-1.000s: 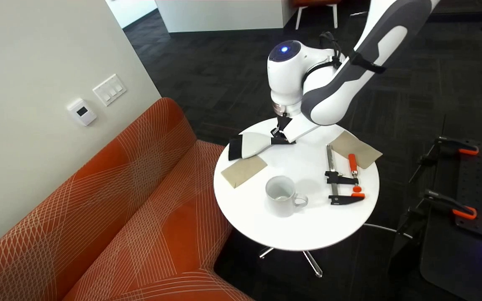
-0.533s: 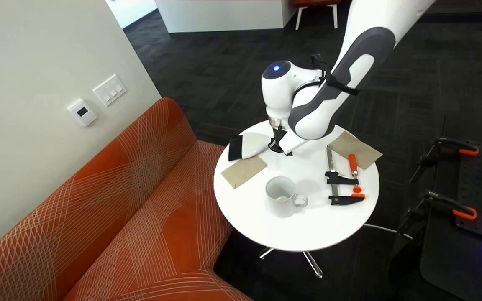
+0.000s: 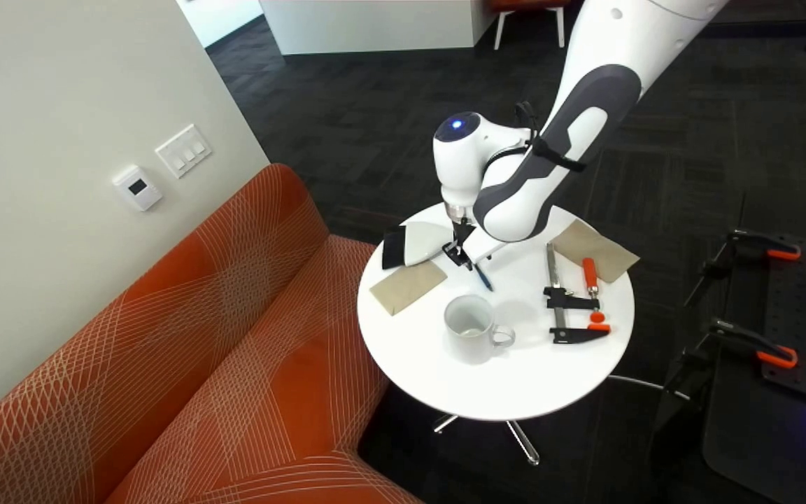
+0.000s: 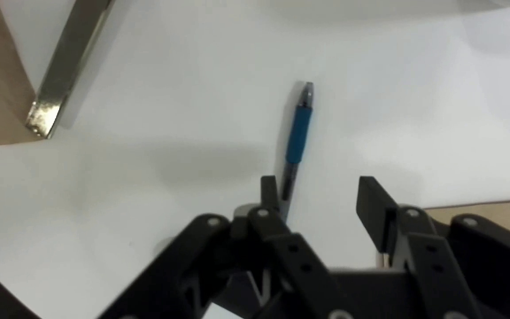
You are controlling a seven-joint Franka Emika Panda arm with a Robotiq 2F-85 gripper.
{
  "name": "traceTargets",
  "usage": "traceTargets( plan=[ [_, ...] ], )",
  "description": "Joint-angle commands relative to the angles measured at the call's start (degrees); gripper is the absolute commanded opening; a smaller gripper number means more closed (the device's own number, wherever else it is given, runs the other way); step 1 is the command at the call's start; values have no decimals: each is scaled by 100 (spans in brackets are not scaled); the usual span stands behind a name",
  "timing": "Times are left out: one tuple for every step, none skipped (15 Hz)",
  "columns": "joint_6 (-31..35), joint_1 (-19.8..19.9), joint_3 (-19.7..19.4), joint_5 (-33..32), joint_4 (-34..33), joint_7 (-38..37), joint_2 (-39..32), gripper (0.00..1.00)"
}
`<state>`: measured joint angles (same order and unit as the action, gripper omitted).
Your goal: Remove the pen from the white mug
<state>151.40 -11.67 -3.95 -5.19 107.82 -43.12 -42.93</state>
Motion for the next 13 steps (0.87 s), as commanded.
traceTargets(
  plan=[
    [-43,-226,-173,118,92,65,204,82],
    [-23,-276,-209,96,153,40,271,89],
    [-3,-302,-218,92,195,37,323,98],
    [0,-319,-223,93,224,40,366,99],
    [7,-340,-230,89,245,44,403,100],
    [2,-353,-234,93,263,42,438,100],
    [2,-362,-233,95,276,49,466,100],
    [4,-372,-234,93,289,43,491,100],
    [8,-380,-236,91,301,35,511,100],
    [-11,-340,-213,105,38,74,250,100],
    [-11,-341,-213,104,39,74,256,100],
    [-11,-341,-213,105,39,74,247,100],
    [-11,-342,-213,105,38,75,236,100]
  ],
)
